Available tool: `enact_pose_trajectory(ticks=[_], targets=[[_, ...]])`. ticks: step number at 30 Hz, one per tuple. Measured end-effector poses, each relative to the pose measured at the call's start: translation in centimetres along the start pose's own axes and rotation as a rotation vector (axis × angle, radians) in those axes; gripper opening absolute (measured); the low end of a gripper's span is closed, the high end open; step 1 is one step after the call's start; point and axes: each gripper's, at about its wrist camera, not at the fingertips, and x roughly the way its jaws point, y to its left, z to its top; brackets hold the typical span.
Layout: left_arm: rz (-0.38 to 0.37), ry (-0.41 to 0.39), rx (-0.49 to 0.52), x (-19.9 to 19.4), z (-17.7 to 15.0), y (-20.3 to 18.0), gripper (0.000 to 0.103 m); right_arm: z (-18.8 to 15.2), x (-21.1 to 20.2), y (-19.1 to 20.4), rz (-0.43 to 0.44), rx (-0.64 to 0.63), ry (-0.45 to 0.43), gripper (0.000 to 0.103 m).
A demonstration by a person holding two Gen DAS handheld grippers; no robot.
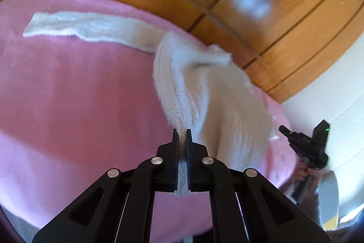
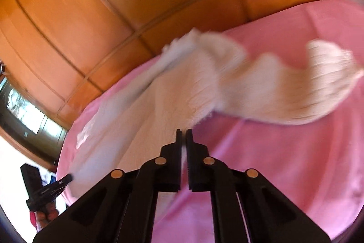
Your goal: Fold small clothes
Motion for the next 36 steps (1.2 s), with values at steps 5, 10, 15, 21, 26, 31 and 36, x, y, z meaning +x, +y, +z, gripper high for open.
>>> enact_pose_trajectory(ticks=[5, 10, 15, 21, 26, 31, 36], targets=[[0.02, 0.009, 0.004, -3.2, -1.9, -0.4, 0.002, -1.5, -3.0, -4.0, -0.066, 0.025, 0.019, 0.0], [0.185, 0.06, -0.069, -0.1, -3.4, 2.7, 0.0, -6.5, -0.2, -5.7, -0.006, 0.138, 0.133, 0.054], [0.24, 0.047, -0.079, 1.9, -3.1, 3.5, 0.009, -10.2, 3.3, -3.6, 0.105, 0.187, 0.219, 0.054], [0.169, 0.046, -0.085, 4.8, -2.0, 3.4, 0.06, -10.5, 7.4, -0.3, 0.14, 0.126, 0.26, 0.042], [0.227, 0.124, 0.0, 7.8, -2.2, 3.3, 0.01, -9.8, 7.5, 1.6, 0.07, -0.035, 0.293, 0.013], [0.167, 0.101, 0.107, 4.5, -3.2, 1.1, 0.007, -7.1, -0.5, 2.5, 0.06, -0.18, 0.161, 0.012], [0.124, 0.136, 0.179, 1.0, -6.0, -0.5, 0.007, -9.3, -4.3, 1.0, 0.004, -0.318, 0.249, 0.011]])
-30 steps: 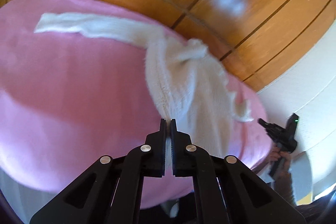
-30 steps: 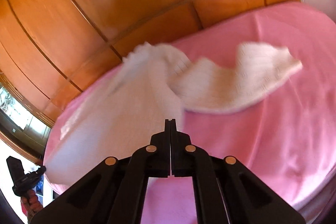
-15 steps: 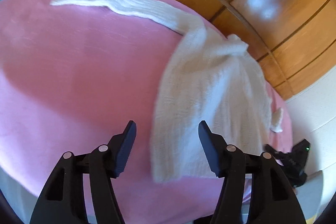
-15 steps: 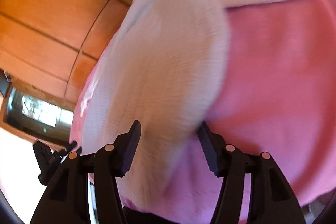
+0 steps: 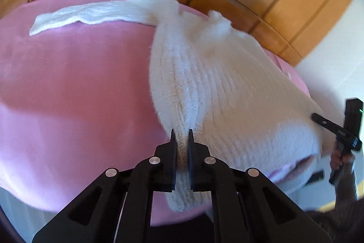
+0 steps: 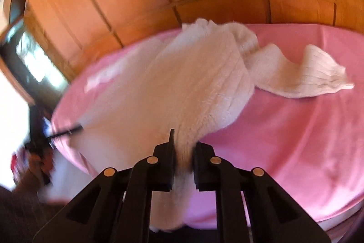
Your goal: Fold small clothes
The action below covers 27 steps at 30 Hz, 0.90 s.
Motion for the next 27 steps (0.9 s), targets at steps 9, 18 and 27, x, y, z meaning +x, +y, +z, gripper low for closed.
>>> enact_pose_trajectory(ticks=[9, 18, 27], targets=[[0.093, 0.088, -0.028, 2.1, -2.0, -0.1, 0.033, -3.1, 4.4, -2.9, -0.024, 0.145, 0.096, 0.044], [0.154, -0.087, 0.018, 2.7, 3.4, -3.6, 0.045, 2.6, 1.9, -20.7, -0.136, 0.813, -0.311, 0.057], [0.148, -0.026, 0.09, 9.5, 5.8, -7.7, 0.045, 7.4, 6.1, -26.8, -0.191, 0.904, -0.281, 0.006]])
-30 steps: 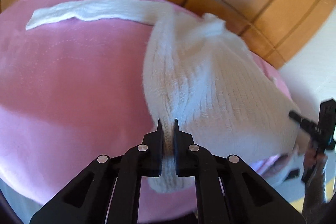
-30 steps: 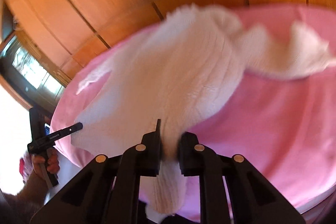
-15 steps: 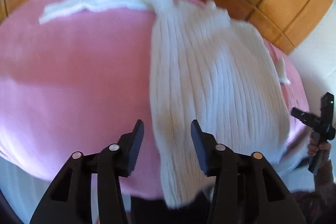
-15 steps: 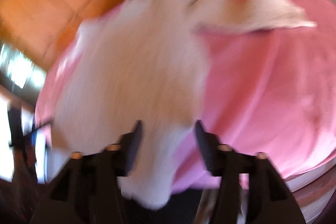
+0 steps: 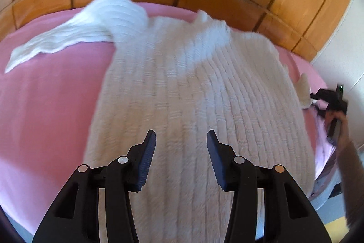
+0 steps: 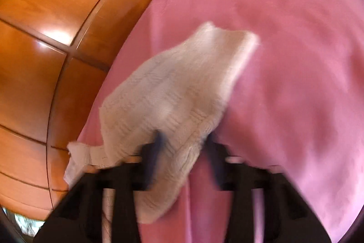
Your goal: Fold small clothes
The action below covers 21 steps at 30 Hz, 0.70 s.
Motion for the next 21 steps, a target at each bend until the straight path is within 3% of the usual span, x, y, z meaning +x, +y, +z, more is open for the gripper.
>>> enact_pose_trajectory(ticks=[5, 8, 11, 13, 16, 17, 18, 19, 20, 21], targets=[[0.044, 0.065, 0.026, 2.7, -0.1, -0.7, 0.045, 3.3, -5.2, 2.6, -0.082, -0.183, -0.198, 0.005], [0.042, 0.095, -0.006, 3.6, -0.6, -0.2, 0.045, 5.7, -7.2, 1.9, -0.238, -0.223, -0.314, 0.005], [0.059, 0.09, 0.005, 3.8, -0.7, -0.4, 0.047, 7.2, -5.6, -0.3, -0.393, -0.213, -0.318, 0.005], [0.058, 0.091, 0.006, 3.8, -0.7, -0.4, 0.049, 7.4, -3.1, -1.6, -0.511, -0.218, -0.273, 0.005], [0.03, 0.094, -0.012, 3.3, -0.4, 0.0, 0.05, 6.5, -1.2, -2.8, -0.547, -0.229, -0.228, 0.011], [0.009, 0.089, -0.028, 3.0, -0.2, 0.2, 0.05, 6.1, -1.4, -2.6, -0.539, -0.236, -0.236, 0.019], [-0.026, 0.073, -0.058, 2.2, 0.0, 1.0, 0.05, 5.5, -1.8, -2.1, -0.518, -0.239, -0.236, 0.046], [-0.038, 0.058, -0.079, 1.6, 0.4, 1.7, 0.05, 5.0, -2.2, -1.6, -0.512, -0.24, -0.245, 0.061], [-0.04, 0.029, -0.114, 0.7, 0.7, 3.0, 0.051, 4.5, -3.0, -1.3, -0.51, -0.246, -0.266, 0.073], [-0.032, 0.007, -0.139, 0.1, 1.0, 3.9, 0.051, 4.1, -4.1, -1.0, -0.506, -0.26, -0.286, 0.074]])
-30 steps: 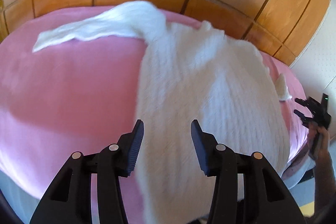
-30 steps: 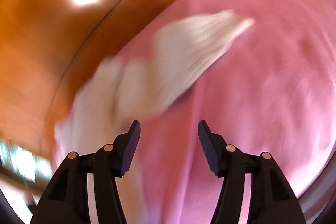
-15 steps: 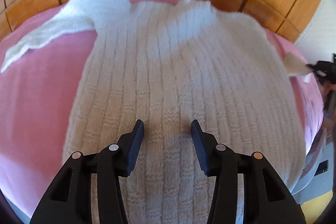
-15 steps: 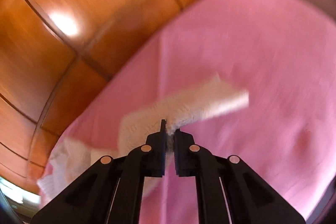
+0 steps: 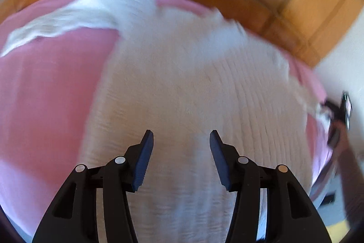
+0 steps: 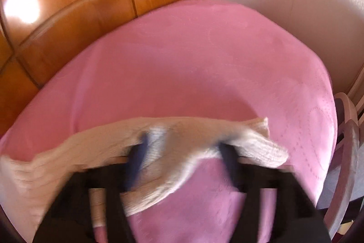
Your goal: Fold small clothes
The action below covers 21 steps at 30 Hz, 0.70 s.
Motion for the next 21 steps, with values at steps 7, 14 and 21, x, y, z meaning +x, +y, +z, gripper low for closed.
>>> enact_pose_trajectory(ticks=[7, 14, 21], targets=[[0.282, -0.169, -0.309, -4.7, 3.0, 13.2, 0.069, -5.3, -9.4, 9.4, 0.289, -0.166, -0.073, 0.09], [0.282, -0.266, -0.669, -6.7, 5.8, 26.5, 0.069, -17.5, -14.4, 23.4, 0.626, -0.452, 0.069, 0.091], [0.351, -0.25, -0.68, -3.6, 10.6, 31.0, 0.069, -26.7, -14.5, 31.7, 0.614, -0.684, 0.111, 0.092]])
